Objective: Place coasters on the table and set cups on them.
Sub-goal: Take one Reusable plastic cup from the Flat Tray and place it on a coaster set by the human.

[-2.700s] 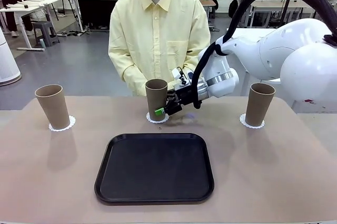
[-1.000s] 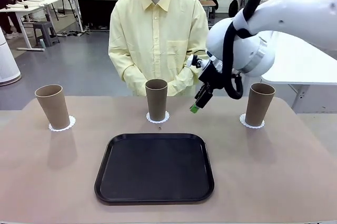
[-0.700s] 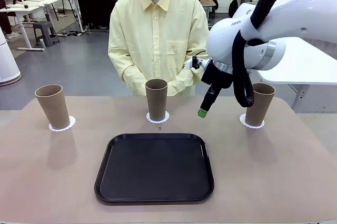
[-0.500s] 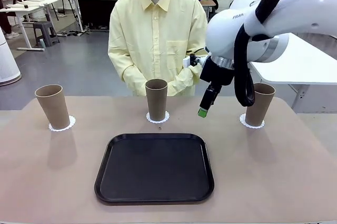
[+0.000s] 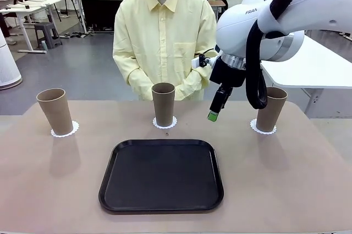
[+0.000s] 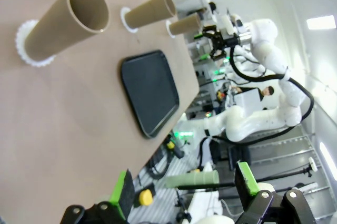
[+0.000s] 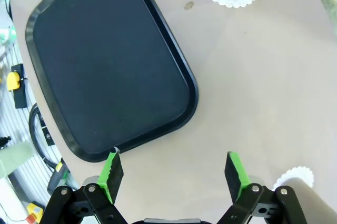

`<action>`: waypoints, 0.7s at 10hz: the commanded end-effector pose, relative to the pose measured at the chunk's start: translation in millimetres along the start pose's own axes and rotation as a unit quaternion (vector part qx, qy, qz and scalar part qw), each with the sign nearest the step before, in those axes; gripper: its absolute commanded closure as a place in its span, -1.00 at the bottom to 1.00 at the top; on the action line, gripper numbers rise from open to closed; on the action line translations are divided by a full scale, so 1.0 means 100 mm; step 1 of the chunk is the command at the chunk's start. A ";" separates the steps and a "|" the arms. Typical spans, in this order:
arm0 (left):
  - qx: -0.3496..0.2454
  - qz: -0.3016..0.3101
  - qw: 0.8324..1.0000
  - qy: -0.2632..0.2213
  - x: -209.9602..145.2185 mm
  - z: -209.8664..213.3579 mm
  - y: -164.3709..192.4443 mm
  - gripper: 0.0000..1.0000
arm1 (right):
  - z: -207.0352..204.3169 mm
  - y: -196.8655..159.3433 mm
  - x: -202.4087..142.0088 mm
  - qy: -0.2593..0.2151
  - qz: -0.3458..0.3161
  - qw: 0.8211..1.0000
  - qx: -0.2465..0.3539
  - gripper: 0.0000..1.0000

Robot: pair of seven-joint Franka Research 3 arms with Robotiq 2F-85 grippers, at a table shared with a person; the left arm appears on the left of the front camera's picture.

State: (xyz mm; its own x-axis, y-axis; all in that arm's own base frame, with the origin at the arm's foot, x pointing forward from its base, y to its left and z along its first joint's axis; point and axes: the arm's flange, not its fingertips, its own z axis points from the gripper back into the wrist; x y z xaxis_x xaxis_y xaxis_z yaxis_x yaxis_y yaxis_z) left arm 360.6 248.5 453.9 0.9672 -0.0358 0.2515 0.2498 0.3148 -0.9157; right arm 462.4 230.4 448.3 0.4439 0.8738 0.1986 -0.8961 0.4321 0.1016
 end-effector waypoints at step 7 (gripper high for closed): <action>-0.001 0.002 1.000 -0.002 0.00 0.02 -0.03 -1.00 | -0.04 0.00 0.00 -0.003 0.000 1.000 -0.005 -1.00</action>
State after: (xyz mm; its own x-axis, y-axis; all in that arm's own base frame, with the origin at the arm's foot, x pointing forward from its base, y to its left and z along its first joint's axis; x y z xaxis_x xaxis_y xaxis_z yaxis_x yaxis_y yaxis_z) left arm 360.6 248.5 453.9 0.9672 -0.0358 0.2515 0.2498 0.3148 -0.9157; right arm 462.3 230.5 448.2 0.4436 0.8740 0.1985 -0.8962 0.4318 0.1017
